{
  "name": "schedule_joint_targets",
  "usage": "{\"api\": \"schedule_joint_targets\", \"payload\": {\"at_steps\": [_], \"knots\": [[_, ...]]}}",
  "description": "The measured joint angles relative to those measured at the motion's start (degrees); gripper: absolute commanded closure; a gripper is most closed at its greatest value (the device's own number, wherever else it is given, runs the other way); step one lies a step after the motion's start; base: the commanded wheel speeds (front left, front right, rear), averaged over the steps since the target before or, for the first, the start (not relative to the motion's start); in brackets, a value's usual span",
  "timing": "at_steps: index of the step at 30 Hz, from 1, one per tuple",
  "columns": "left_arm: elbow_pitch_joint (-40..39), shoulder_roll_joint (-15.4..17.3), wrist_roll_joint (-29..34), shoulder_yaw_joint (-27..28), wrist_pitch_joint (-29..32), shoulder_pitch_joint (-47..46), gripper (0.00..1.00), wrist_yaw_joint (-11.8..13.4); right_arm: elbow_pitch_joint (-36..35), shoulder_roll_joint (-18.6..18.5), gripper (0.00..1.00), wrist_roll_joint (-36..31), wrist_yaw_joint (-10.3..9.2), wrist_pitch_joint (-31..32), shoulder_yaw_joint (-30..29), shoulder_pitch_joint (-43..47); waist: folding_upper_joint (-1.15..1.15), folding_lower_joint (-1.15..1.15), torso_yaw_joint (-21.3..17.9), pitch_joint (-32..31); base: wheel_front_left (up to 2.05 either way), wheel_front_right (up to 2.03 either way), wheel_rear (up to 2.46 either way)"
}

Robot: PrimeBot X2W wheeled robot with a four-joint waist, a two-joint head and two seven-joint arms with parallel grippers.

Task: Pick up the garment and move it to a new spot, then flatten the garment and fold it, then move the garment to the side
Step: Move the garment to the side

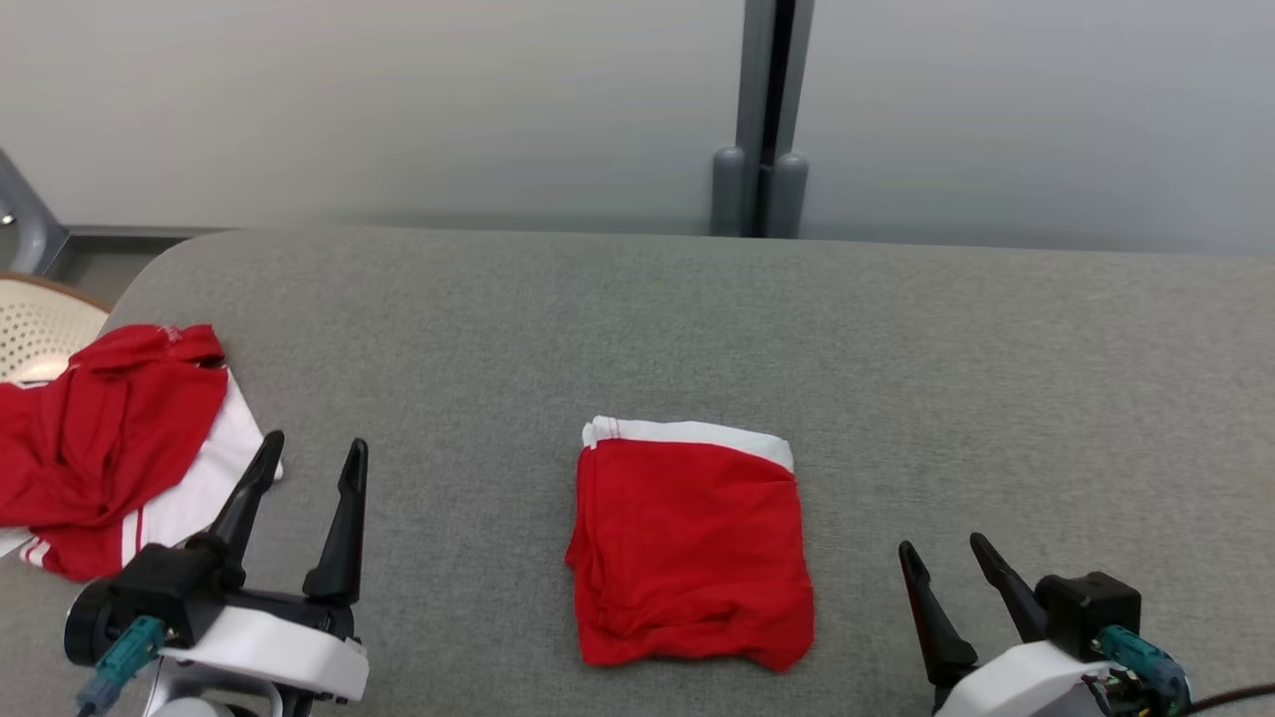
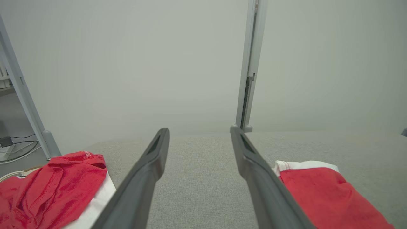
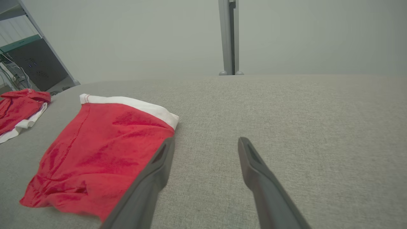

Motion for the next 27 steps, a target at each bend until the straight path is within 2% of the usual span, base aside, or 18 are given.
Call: {"api": "schedule_joint_targets", "payload": {"at_steps": [12,13,14,15,16,22,27], "knots": [[5.1,-1.7,-1.5,0.2,-3.1,-8.0,0.0,-3.0,20.9,0.0,0.0,5.4,0.0,-4.5,6.0,-12.8,0.0,0.0,8.1,7.3,0.0,0.0,0.0],[5.3,-1.7,-1.5,0.2,-3.3,-8.2,0.0,-3.0,22.2,0.0,0.05,6.0,0.0,-4.4,6.4,-13.7,0.0,0.0,8.5,7.6,0.0,0.0,0.0],[5.7,-1.8,-1.5,0.2,-3.4,-8.4,0.0,-3.2,23.2,-0.1,0.23,6.2,0.0,-4.5,6.8,-14.5,0.0,0.0,8.8,7.9,0.0,0.0,0.0],[5.9,-2.0,-1.5,0.3,-3.5,-8.5,0.0,-3.3,24.1,-0.1,0.93,6.4,0.0,-5.0,7.0,-15.2,0.0,0.0,9.0,8.1,0.0,0.0,0.0],[6.0,-2.1,-1.5,0.4,-3.5,-8.7,0.0,-3.4,24.9,-0.1,1.0,6.6,0.0,-5.2,7.2,-15.7,0.0,0.0,9.1,8.2,0.0,0.0,0.0],[6.2,-1.9,-1.1,1.0,-3.7,-9.1,0.0,-3.8,26.9,0.0,1.0,6.4,0.02,-7.3,8.3,-17.0,0.0,0.0,8.4,8.6,0.0,0.0,0.0],[5.2,-1.8,-0.5,1.4,-3.7,-9.0,0.0,-4.3,26.2,0.2,1.0,4.1,0.07,-8.4,10.6,-17.4,0.0,0.0,5.4,8.8,0.0,0.0,0.0]]}}
